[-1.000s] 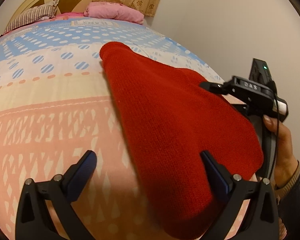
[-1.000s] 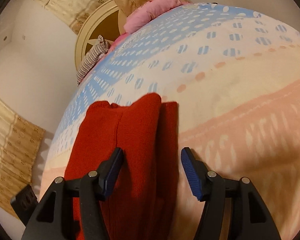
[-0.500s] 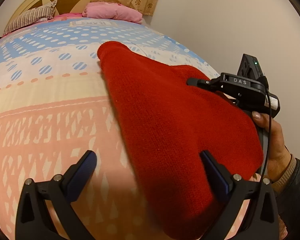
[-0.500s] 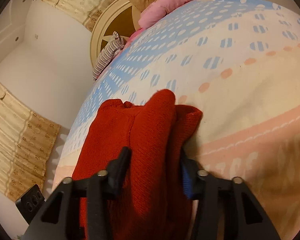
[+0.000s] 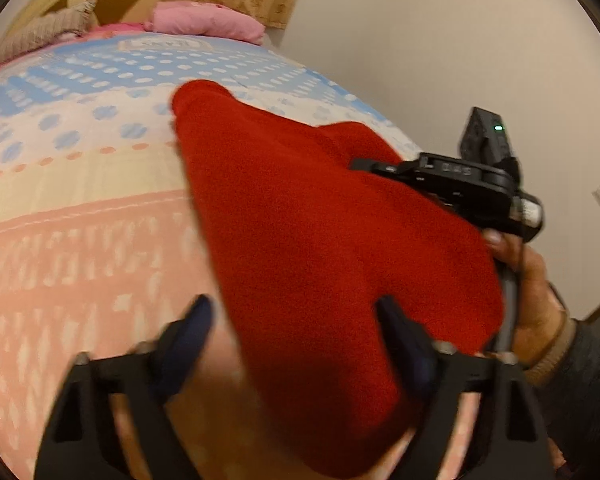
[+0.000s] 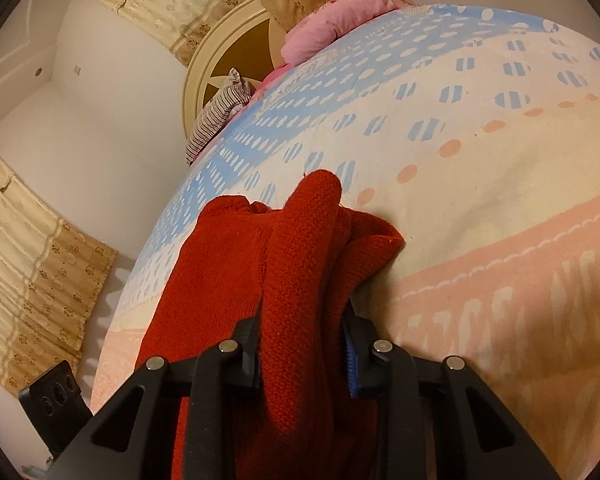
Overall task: Fold small clothes
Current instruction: 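Close the right tool on the folded sweater while the left tool grasps its other edge, then lift the folded sweater with both tools and carry it across the bed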
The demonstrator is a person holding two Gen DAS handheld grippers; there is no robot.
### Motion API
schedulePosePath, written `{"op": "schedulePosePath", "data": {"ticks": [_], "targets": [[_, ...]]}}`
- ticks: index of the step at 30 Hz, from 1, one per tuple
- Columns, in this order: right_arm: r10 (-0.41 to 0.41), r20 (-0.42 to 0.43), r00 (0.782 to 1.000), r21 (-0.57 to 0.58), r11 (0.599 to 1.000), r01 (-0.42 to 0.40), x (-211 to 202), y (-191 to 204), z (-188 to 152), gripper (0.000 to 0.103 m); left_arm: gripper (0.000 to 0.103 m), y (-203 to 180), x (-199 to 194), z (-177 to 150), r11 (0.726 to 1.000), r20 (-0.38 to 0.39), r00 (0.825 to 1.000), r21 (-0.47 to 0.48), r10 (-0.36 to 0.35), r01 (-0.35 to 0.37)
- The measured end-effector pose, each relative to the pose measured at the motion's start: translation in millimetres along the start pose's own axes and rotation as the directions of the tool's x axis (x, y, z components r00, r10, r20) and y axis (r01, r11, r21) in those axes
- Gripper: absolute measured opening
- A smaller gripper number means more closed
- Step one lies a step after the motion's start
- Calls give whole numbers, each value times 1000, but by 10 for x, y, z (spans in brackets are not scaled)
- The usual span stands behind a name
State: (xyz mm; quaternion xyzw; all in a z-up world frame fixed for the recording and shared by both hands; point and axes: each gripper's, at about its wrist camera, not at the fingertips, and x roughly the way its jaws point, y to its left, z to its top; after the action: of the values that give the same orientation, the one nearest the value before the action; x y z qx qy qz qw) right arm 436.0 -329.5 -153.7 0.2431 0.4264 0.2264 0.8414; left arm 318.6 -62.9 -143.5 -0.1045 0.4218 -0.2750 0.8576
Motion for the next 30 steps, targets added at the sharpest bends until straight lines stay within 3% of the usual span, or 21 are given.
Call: {"op": "schedulePosePath", "data": {"ticks": [5,8,13,30], "targets": [[-7,47,999,-23,1000,8,-165,114,-80,28,49,-44,-71,-27,1000,15,1000,-19,-10,10],[9,72,997,-23,1000,-7,-300,179,-127,27,45,-140,-142,-52,1000,31,999,5,13,-13],[1,101,995,-41,999,3,-565,285,-257,27,41,-265,-263,-134,1000,54,999,11,8,-9],[-5,211,977,-32,999,12,-1837,293,-731,27,41,-907,-619,-341,986,94,984,77,-153,147]]}}
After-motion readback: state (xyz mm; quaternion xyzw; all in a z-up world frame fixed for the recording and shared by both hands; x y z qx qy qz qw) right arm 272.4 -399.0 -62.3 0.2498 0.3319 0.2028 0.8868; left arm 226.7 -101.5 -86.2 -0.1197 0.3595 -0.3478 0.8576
